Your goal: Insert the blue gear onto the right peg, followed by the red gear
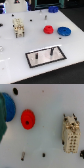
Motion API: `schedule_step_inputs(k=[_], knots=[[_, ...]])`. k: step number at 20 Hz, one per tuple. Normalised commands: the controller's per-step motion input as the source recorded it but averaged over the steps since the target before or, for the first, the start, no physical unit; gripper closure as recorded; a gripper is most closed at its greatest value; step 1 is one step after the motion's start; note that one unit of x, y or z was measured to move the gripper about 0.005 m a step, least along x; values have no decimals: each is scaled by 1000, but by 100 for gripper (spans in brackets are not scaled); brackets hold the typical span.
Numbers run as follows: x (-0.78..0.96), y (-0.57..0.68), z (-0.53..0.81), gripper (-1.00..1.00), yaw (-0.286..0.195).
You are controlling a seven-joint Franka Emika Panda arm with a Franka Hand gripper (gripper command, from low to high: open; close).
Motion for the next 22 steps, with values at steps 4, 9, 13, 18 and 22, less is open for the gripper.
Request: schedule_step_inputs(k=[4,9,13,18,22], knots=[[-356,674,17,-100,0],[-313,689,4,-100,0],[-161,638,-76,-100,0],[-78,565,-226,-100,0],[-92,359,-399,-100,0]])
